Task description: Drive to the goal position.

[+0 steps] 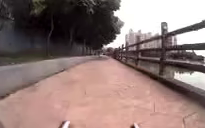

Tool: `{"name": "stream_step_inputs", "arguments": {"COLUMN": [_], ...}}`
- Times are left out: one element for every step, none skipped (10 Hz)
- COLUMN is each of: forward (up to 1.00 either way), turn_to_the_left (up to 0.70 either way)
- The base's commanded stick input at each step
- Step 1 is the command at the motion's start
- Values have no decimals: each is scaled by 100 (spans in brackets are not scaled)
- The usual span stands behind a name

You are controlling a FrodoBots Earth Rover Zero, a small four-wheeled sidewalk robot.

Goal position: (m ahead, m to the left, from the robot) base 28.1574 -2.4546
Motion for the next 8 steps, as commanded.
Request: {"name": "stream_step_inputs", "arguments": {"forward": [100, 100, 100, 100, 100, 100, 100, 100], "turn_to_the_left": [0, 0, 0, 0, 0, 0, 0, 0]}}
